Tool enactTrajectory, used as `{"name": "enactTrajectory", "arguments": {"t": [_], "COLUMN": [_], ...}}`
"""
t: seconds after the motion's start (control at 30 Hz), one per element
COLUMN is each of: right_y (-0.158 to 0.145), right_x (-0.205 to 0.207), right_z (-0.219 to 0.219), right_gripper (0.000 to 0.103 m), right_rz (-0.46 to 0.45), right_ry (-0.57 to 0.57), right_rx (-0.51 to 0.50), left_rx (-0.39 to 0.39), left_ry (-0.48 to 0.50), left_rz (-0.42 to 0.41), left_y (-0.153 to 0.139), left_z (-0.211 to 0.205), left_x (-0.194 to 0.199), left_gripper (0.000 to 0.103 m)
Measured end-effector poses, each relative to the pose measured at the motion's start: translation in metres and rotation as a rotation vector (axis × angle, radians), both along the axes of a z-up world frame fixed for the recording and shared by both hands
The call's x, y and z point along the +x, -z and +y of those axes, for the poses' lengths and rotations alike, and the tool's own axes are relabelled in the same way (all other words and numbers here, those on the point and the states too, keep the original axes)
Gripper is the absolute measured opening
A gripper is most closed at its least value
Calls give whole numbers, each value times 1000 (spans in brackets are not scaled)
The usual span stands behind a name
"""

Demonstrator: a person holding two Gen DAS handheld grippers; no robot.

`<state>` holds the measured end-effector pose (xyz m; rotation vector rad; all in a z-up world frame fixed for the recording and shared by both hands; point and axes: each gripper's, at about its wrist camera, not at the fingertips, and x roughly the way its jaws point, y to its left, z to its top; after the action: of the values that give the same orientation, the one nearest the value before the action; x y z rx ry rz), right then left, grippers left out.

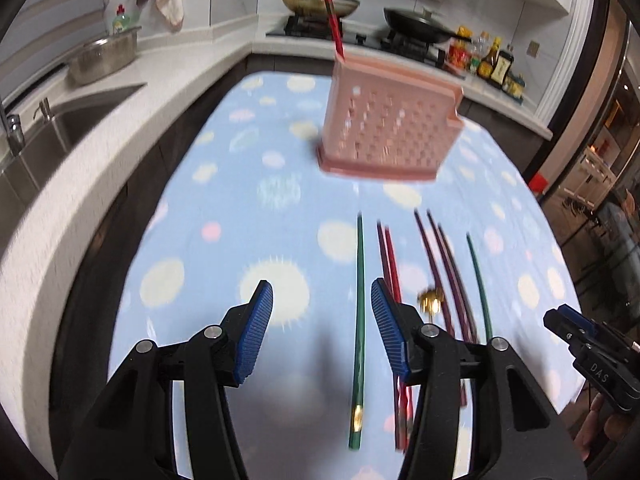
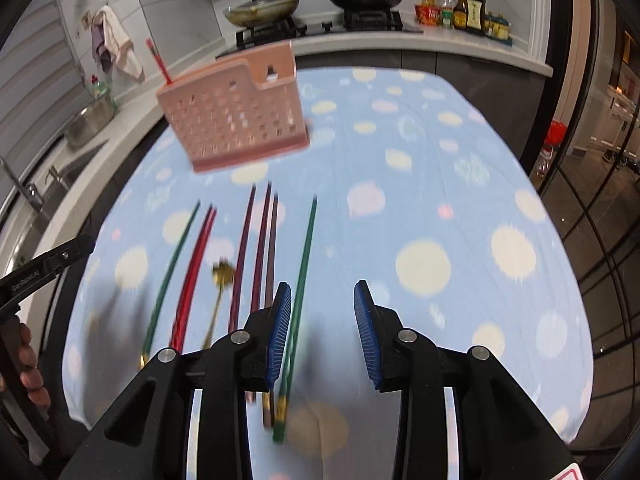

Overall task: Organize utensils
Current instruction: 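Move both open tools back over the utensils on the table, then grasp a green chopstick with the left tool while the right tool grasps another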

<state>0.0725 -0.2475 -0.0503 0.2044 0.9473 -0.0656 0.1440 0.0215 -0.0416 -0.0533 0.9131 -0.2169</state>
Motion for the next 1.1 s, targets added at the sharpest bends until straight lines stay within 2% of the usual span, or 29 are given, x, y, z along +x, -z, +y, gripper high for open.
{"name": "enactTrajectory", "arguments": {"t": [0.27, 0.53, 0.67, 0.87, 1.0, 1.1], "right_y": [26, 33, 41, 47, 51, 52], "right_x": [-27, -34, -33, -31, -29, -28], "right_z": [12, 19, 20, 33, 36, 35], "right_gripper": [33, 33, 33, 28, 22, 22], "right_rz": [73, 95, 120, 141, 153, 150], "right_ry": [-34, -53, -59, -103, -115, -110], "right_rx": [24, 22, 45, 26, 14, 2], "left_rx": [24, 35, 40, 25, 15, 17], "left_ry": [52, 99, 114, 112, 111, 111], "left_rz": [100, 147, 174, 189, 191, 190], "left_y": [41, 57, 64, 67, 68, 68], "left_z": [-8, -20, -23, -22, -21, -22], "left_x": [-39, -54, -54, -53, -53, -54], "left_gripper": [49, 46, 32, 28, 28, 28]}}
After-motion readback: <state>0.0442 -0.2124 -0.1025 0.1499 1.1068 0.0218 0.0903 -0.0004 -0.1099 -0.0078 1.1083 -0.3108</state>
